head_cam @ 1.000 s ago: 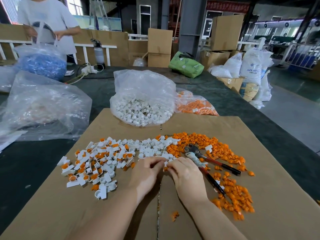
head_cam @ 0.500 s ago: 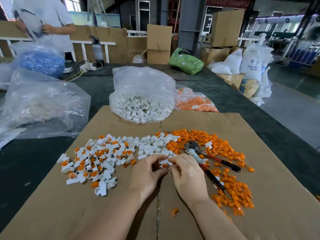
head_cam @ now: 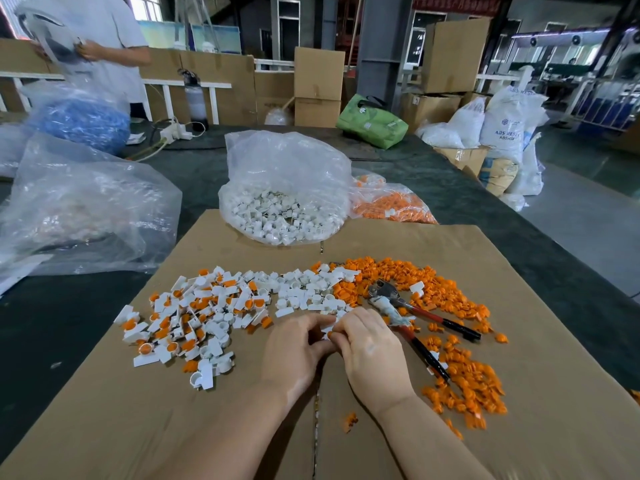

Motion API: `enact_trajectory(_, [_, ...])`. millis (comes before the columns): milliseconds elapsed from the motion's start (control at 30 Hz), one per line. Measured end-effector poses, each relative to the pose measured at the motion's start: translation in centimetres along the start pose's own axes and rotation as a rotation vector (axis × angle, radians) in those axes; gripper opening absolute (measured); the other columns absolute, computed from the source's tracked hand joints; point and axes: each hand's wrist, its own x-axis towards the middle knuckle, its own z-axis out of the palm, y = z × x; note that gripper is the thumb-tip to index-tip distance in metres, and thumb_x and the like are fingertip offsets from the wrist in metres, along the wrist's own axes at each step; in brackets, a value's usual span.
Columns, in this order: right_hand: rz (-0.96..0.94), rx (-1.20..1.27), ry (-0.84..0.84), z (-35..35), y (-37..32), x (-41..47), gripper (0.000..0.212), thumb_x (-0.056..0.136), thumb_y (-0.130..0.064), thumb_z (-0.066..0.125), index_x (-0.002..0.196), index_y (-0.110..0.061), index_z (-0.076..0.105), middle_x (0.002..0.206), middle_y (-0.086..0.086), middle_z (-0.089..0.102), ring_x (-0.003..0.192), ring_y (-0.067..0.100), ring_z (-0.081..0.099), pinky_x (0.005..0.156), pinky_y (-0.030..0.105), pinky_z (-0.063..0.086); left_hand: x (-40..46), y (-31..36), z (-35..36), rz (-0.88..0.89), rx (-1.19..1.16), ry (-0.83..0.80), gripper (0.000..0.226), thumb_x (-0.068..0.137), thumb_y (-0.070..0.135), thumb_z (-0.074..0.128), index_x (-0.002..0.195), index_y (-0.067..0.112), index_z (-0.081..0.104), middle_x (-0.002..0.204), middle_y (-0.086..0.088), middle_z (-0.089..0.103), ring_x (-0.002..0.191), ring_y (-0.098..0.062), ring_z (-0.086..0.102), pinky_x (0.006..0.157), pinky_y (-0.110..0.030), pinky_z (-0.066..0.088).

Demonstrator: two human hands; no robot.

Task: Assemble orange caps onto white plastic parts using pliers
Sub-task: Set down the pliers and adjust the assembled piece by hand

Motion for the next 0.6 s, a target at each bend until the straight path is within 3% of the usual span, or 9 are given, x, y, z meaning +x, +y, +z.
enact_trajectory(233, [0.160,0.118,0.136,-0.13,0.59,-0.10,0.010,0.081,0.000,0.068,0.085,-0.008,0.069,0.081,-0.001,0.063,0.080,0.014,0.059,0.072,0.021,0.048,-0.16,0.02,-0.58,-0.059,-0.149,0.005,0.035,0.079,0.016,0.075,0.109,0.033,0.067,0.093,0.028,0.061,0.088,0.013,0.054,0.074,0.003,0.037])
enact_trajectory(400, [0.145,0.071,0.107,0.05,0.49,-0.11,0.012,0.079,0.003,0.069,0.085,-0.008,0.070,0.082,0.000,0.065,0.080,0.015,0.061,0.073,0.020,0.048,-0.21,0.28,-0.81,-0.058,-0.152,-0.018,0.036,0.080,0.015,0.073,0.107,0.037,0.065,0.093,0.031,0.059,0.089,0.014,0.054,0.078,0.000,0.041])
enact_trajectory(533, [0.164,0.064,0.119,0.11,0.63,-0.08,0.012,0.080,0.003,0.069,0.085,-0.008,0.071,0.082,0.000,0.065,0.080,0.016,0.062,0.073,0.021,0.048,-0.28,0.46,-0.81,-0.081,-0.154,-0.009,0.038,0.080,0.015,0.073,0.110,0.037,0.062,0.092,0.025,0.060,0.083,0.013,0.054,0.071,0.004,0.037])
enact_trajectory(600, [0.178,0.055,0.131,0.16,0.67,-0.10,0.011,0.080,0.003,0.069,0.084,-0.007,0.071,0.081,0.000,0.065,0.080,0.017,0.062,0.073,0.020,0.047,-0.41,0.52,-0.77,-0.115,-0.193,0.016,0.039,0.080,0.014,0.073,0.100,0.042,0.055,0.083,0.017,0.060,0.076,0.013,0.054,0.067,0.003,0.037])
